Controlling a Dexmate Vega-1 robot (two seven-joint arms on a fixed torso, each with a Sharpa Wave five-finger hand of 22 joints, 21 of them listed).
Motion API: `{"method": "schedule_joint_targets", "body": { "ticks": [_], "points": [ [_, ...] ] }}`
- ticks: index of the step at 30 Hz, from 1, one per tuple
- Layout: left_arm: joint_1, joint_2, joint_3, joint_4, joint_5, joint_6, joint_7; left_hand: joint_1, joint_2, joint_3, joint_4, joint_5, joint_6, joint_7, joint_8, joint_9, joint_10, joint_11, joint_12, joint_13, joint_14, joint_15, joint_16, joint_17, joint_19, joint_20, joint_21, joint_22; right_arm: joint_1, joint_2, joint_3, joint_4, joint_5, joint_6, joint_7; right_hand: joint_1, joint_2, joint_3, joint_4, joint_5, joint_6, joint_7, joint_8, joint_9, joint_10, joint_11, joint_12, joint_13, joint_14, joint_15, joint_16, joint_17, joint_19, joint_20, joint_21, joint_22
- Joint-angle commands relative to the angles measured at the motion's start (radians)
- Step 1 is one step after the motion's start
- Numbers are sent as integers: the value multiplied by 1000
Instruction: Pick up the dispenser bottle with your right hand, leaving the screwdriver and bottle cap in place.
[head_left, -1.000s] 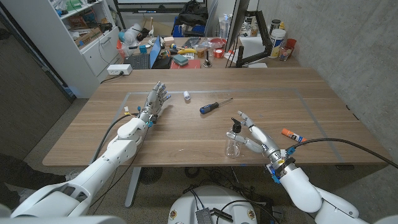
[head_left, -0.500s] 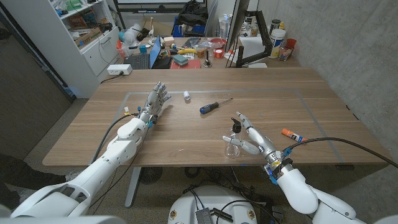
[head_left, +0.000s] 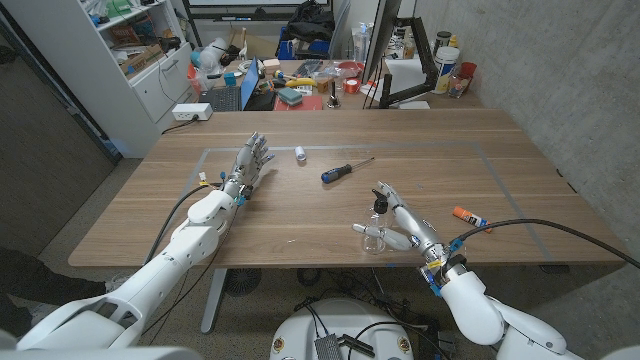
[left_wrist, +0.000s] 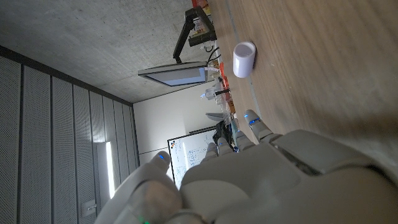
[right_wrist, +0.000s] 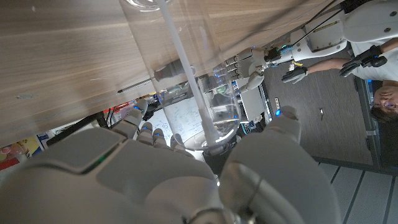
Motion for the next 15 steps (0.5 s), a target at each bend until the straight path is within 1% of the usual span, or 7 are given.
{"method": "schedule_joint_targets", "body": {
  "ticks": [1,3,6,8,10,12,15],
  "points": [
    [-1,0,-4,10,-7,-5,-8,-6,118,-2,2,7,-207,5,8,4,-190,4,6,5,-212,-51,6,5,-232,-84,-2,2,27,13,-53,-29,-72,-131,-5,31,5,-4,-5,13,-166,88,-1,1,-82,12,3,3,-12,-2,4,3,8,-4,-7,2],
    [-4,-2,-4,16,-8,-7,-12,-7,117,-3,2,7,-207,4,8,5,-186,7,8,5,-211,-50,7,5,-232,-83,-2,2,32,18,-61,-30,-79,-147,-8,42,11,-2,-5,15,-172,88,1,1,-84,12,5,3,-13,-5,5,3,13,-5,-8,2],
    [-8,-4,-4,27,-10,-9,-18,-8,117,-4,3,7,-207,4,8,5,-187,4,7,5,-210,-50,7,5,-231,-83,-2,2,38,20,-71,-30,-89,-165,-13,65,24,2,-5,19,-175,87,7,1,-86,12,9,3,-9,-7,8,3,24,-5,-10,2],
    [-11,-5,-4,34,-11,-11,-23,-9,116,-6,3,8,-206,4,8,4,-187,9,8,5,-209,-51,7,5,-231,-83,-1,3,43,22,-80,-33,-101,-180,-17,84,33,6,-5,22,-164,85,15,2,-84,12,13,3,-4,-12,10,3,33,-4,-11,2],
    [-15,-7,-5,41,-12,-12,-27,-10,115,-7,3,8,-206,4,8,4,-188,8,7,5,-209,-50,7,5,-231,-83,-1,3,46,27,-88,-36,-113,-198,-21,108,40,8,-6,25,-150,84,23,2,-76,6,19,3,3,-18,11,3,48,-10,-12,2],
    [-18,-8,-5,46,-14,-13,-32,-11,115,-8,4,8,-206,5,8,5,-186,6,8,5,-209,-51,8,5,-231,-83,-1,3,51,29,-96,-37,-125,-210,-24,130,47,11,-7,29,-138,75,28,3,-69,0,23,3,10,-25,13,2,56,-15,-14,2],
    [-23,-9,-6,56,-14,-15,-38,-12,115,-10,4,8,-205,4,8,5,-186,6,7,5,-208,-51,8,5,-231,-84,-1,3,59,32,-108,-39,-141,-228,-27,158,54,14,-8,32,-122,61,35,4,-57,-15,30,4,26,-38,16,2,73,-22,-15,3]
  ]
}}
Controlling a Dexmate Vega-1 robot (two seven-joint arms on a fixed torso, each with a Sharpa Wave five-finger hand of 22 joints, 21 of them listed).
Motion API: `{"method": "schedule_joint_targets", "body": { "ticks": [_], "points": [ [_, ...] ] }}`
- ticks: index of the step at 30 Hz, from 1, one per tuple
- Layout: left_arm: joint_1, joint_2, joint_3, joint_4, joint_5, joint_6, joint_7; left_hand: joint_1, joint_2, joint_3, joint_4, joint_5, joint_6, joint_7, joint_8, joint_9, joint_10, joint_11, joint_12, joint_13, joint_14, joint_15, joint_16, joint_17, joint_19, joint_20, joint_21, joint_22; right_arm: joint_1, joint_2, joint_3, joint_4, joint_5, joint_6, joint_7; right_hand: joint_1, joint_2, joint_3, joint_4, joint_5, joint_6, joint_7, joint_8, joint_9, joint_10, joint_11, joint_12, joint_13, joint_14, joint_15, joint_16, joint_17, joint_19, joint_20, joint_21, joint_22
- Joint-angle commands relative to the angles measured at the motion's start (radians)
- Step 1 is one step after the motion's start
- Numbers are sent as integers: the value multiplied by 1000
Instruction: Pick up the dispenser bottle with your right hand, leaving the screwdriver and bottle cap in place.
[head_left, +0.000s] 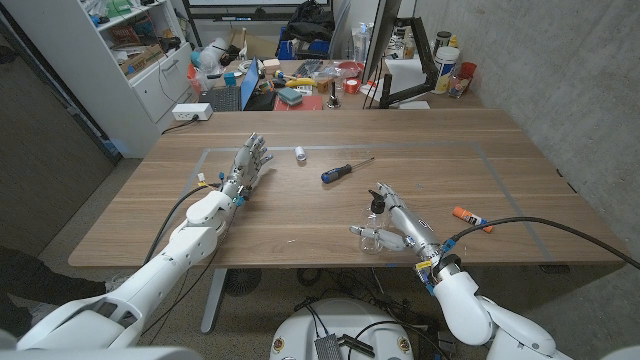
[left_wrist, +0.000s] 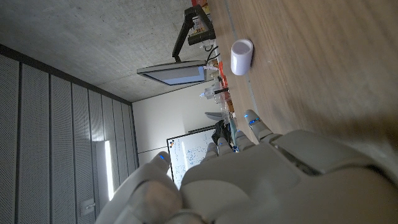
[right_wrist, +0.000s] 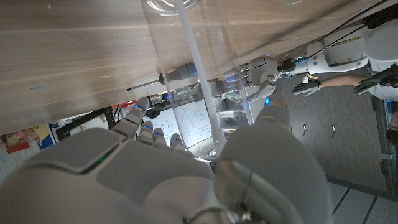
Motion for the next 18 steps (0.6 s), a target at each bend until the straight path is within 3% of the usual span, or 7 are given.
{"method": "schedule_joint_targets", "body": {
  "ticks": [1,6,7,11,14,18],
  "points": [
    [-17,-7,-3,35,-8,-9,-24,-8,111,-6,0,8,-205,4,8,5,-185,5,4,5,-207,-52,4,5,-230,-84,0,3,28,17,-51,-14,-67,-99,-17,51,7,9,-3,8,-108,55,16,4,-54,-21,13,4,22,-24,13,2,31,-8,-6,3],
    [-21,-9,-4,46,-8,-11,-26,-9,110,-9,0,8,-204,5,8,5,-185,6,4,5,-207,-50,4,5,-230,-83,0,4,36,20,-64,-8,-87,-101,-38,116,22,14,-2,14,-59,34,30,5,-16,-51,28,4,67,-53,19,1,82,-38,-2,5],
    [-21,-9,-5,48,-10,-12,-28,-9,110,-10,0,8,-204,5,8,5,-185,7,4,5,-207,-51,4,5,-231,-83,0,4,38,21,-66,-7,-92,-103,-41,140,23,13,-1,14,-32,27,37,6,15,-71,39,4,90,-66,21,1,104,-51,0,5],
    [-22,-10,-6,51,-9,-12,-26,-9,110,-12,0,9,-203,6,8,5,-186,6,3,5,-207,-49,4,5,-230,-82,0,4,42,23,-71,2,-97,-90,-59,193,40,17,2,15,40,14,54,6,82,-101,61,3,139,-87,25,1,155,-58,7,6],
    [-22,-11,-5,52,-8,-11,-26,-9,110,-13,-1,9,-204,4,8,4,-187,5,3,5,-208,-50,4,5,-231,-83,0,4,43,24,-72,7,-97,-82,-68,243,66,25,5,14,97,7,65,6,150,-114,80,1,180,-98,26,0,204,-69,13,6],
    [-23,-12,-3,51,-5,-11,-25,-9,110,-16,-1,10,-203,4,8,4,-185,5,3,5,-208,-50,3,5,-231,-83,0,4,44,19,-67,11,-83,-69,-65,292,108,45,7,12,129,5,67,5,176,-112,83,0,212,-96,26,0,247,-82,20,5]
  ]
}}
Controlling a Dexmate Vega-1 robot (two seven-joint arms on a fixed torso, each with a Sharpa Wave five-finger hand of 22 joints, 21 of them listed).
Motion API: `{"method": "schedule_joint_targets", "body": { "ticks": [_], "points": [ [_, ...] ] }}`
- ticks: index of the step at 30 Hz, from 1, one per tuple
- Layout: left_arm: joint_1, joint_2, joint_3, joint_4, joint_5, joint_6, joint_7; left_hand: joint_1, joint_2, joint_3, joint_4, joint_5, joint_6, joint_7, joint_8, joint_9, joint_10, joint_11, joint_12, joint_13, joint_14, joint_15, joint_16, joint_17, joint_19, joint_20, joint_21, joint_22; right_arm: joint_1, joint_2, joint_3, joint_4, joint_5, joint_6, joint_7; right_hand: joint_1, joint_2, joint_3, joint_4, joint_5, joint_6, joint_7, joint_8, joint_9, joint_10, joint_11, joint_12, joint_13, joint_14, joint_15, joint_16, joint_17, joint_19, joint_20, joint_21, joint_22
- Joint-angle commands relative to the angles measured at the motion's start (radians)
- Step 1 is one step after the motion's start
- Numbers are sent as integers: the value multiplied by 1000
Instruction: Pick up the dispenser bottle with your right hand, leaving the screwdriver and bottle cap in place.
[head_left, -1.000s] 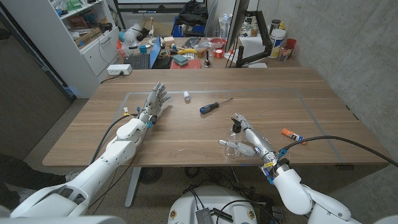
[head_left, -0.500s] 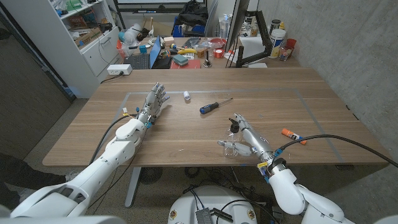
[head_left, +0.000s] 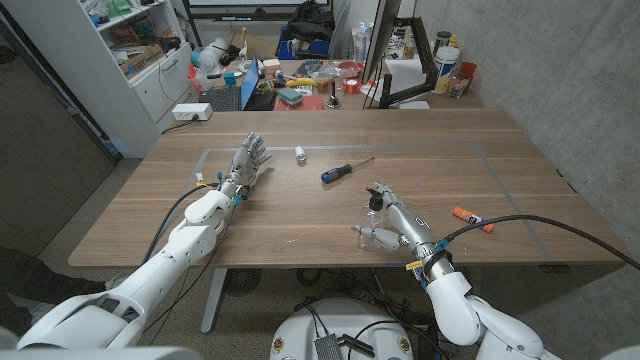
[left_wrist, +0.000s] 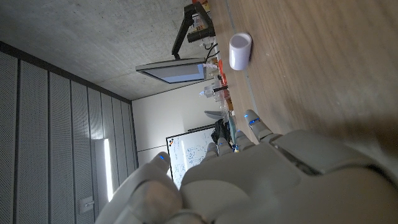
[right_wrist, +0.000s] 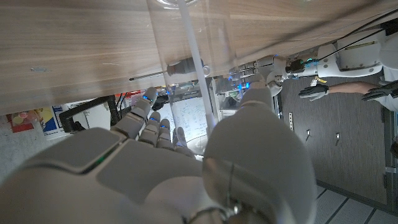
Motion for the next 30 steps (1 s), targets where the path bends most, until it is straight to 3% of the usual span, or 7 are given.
{"method": "schedule_joint_targets", "body": {
  "ticks": [1,5,7,11,13,16,30],
  "points": [
    [-4,-4,1,9,2,-2,-1,-9,110,-5,2,10,-203,4,8,4,-185,7,4,5,-207,-51,4,5,-230,-83,0,4,10,-4,-8,17,0,20,-21,60,44,26,-1,4,47,4,13,2,34,4,10,0,35,2,8,3,41,-7,8,0],
    [-3,-5,2,3,5,-2,3,-9,110,-7,2,10,-203,2,7,4,-186,8,3,5,-207,-51,3,5,-231,-85,0,4,6,-3,-7,18,-2,19,-30,97,84,42,5,-10,118,-35,25,-1,80,-9,18,-4,49,-1,0,1,46,-9,-3,-1],
    [-1,-5,2,-2,5,-1,6,-9,110,-8,2,10,-204,4,7,4,-187,7,3,5,-207,-51,3,5,-231,-84,0,4,4,-6,-3,16,7,21,-26,98,93,43,10,-16,145,-30,30,-1,95,-16,20,-5,59,-10,0,1,48,-10,-5,-1],
    [4,-3,2,-13,8,-3,14,-8,109,-11,1,11,-205,2,7,4,-189,6,2,5,-208,-53,3,5,-231,-86,0,4,0,-8,-2,11,-2,10,-29,107,117,40,22,-45,284,-48,54,-4,166,-33,28,-8,132,-57,8,0,114,-46,4,1],
    [7,-2,1,-19,8,-2,17,-8,108,-12,1,11,-207,2,6,4,-189,6,2,5,-209,-52,2,5,-231,-85,0,4,0,-11,-1,11,-1,15,-31,117,120,38,21,-54,308,-61,50,-4,205,-52,35,-9,169,-81,12,0,137,-59,9,3],
    [10,-1,1,-24,9,-2,22,-8,108,-13,0,11,-207,3,6,4,-189,4,2,5,-209,-52,2,5,-231,-85,0,4,-2,-10,1,13,-1,18,-38,132,131,36,24,-71,429,-95,67,-4,301,-95,52,-9,245,-115,18,1,176,-65,18,7],
    [24,4,2,-57,14,0,42,-7,105,-21,-1,12,-208,2,6,4,-189,-1,2,5,-210,-53,2,5,-231,-86,0,3,-20,-3,10,31,-13,48,-98,167,169,69,37,-103,602,-150,65,2,526,-139,90,-2,552,-225,68,12,370,-91,109,23]
  ]
}}
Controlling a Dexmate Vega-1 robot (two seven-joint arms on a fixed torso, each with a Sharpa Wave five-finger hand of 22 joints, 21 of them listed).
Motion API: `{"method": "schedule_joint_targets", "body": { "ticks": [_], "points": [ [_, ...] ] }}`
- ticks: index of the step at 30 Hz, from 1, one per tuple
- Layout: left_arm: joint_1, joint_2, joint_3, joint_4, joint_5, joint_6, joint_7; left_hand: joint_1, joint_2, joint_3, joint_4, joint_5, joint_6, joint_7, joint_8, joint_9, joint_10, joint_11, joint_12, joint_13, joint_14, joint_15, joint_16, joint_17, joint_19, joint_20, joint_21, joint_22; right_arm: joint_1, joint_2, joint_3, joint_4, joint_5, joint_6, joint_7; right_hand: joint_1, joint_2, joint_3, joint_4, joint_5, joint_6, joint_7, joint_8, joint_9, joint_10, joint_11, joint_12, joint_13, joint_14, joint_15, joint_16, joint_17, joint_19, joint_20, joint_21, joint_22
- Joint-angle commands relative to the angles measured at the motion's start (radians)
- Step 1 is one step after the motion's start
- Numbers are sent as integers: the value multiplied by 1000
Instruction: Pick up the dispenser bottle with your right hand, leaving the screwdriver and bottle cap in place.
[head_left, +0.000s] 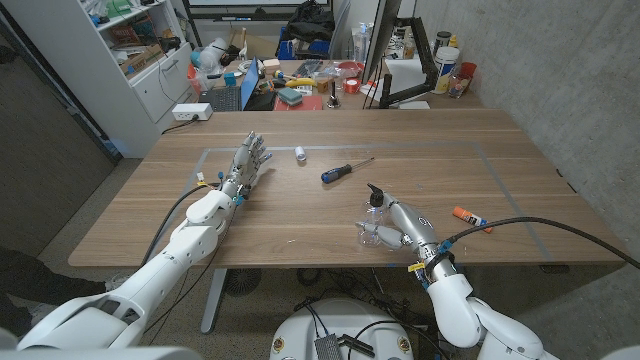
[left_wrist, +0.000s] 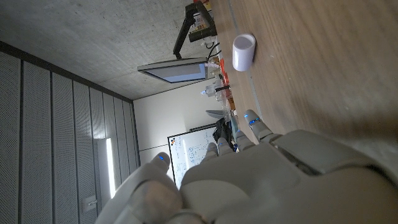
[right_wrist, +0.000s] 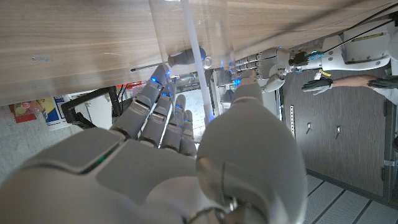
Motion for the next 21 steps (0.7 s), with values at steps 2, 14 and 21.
{"method": "schedule_joint_targets", "body": {
  "ticks": [2,14,21],
  "points": [
    [12,4,2,-30,5,4,18,-7,105,-7,1,5,-208,1,6,4,-189,0,2,5,-209,-53,2,5,-231,-86,0,3,-15,1,12,10,-4,28,-40,82,77,34,14,-9,280,-98,1,7,94,-53,9,6,68,-157,10,5,61,-65,32,5],
    [23,7,8,-55,13,15,39,-7,105,-14,0,6,-208,2,6,4,-189,5,2,5,-209,-54,2,5,-232,-85,0,3,-32,-4,41,32,33,108,-82,153,90,86,8,-27,397,-116,40,38,232,-64,36,32,217,-180,33,28,172,-154,129,32],
    [30,10,10,-69,16,18,45,-6,105,-16,0,7,-209,4,6,4,-189,3,2,5,-210,-53,2,5,-233,-85,-1,3,-42,4,67,61,88,204,-116,167,87,97,12,-35,417,-116,60,55,273,-70,51,45,267,-181,45,44,182,-157,160,46]
  ]
}}
